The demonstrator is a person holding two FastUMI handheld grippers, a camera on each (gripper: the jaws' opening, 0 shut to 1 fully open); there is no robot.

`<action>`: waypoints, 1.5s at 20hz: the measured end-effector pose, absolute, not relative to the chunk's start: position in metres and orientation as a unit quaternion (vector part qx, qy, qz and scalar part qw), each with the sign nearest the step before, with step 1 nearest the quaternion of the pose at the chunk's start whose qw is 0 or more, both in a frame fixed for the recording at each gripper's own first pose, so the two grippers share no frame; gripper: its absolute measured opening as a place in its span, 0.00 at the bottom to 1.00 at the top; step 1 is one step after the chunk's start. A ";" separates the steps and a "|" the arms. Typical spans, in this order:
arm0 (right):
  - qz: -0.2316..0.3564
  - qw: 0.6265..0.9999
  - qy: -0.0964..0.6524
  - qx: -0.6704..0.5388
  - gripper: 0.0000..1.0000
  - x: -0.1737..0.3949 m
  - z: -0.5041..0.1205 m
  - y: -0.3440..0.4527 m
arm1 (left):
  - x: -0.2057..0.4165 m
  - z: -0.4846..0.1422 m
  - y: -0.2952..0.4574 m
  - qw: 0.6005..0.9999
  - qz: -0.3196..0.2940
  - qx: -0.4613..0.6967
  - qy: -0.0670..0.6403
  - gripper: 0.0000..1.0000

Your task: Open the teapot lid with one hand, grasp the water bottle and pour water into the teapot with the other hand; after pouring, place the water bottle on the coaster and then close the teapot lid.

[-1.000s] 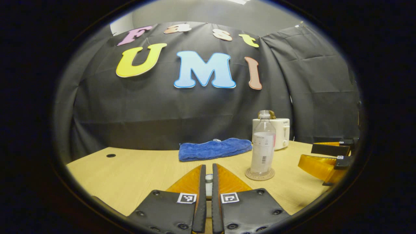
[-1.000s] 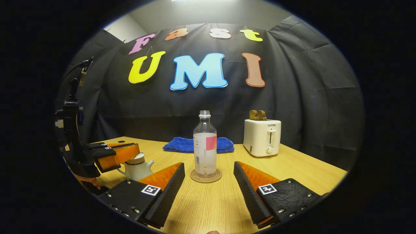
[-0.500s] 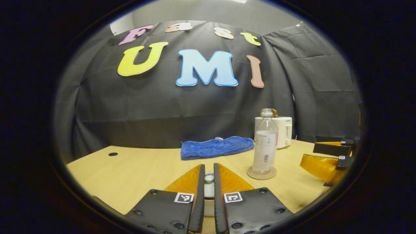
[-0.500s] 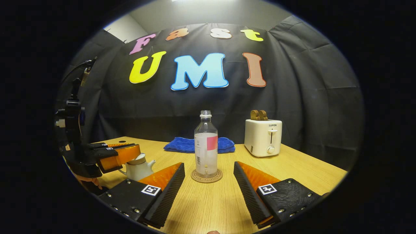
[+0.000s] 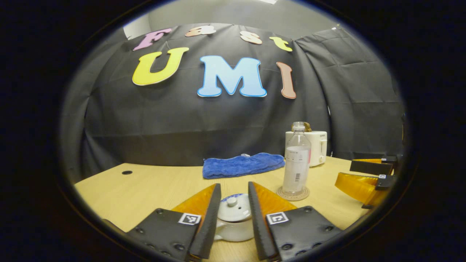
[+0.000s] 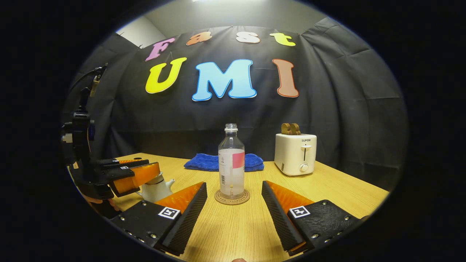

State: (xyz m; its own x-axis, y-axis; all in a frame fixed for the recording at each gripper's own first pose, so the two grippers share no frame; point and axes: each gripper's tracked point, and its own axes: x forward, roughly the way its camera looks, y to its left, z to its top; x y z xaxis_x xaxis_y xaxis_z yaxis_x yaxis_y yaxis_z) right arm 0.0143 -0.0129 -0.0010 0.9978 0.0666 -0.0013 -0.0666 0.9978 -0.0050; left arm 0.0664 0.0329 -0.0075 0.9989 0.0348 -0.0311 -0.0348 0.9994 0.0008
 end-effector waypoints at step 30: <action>0.041 0.999 0.002 -0.003 0.93 -0.032 -0.002 0.007 | -0.033 -0.001 0.006 0.998 0.058 0.000 0.002 0.97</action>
State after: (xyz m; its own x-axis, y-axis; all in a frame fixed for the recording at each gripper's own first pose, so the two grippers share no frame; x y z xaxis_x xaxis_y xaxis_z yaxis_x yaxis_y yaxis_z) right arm -0.0321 0.0075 -0.0025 0.9966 0.0825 -0.0035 -0.0825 0.9966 -0.0058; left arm -0.0335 0.0055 -0.0013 0.9932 0.1161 -0.0049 -0.1161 0.9932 0.0000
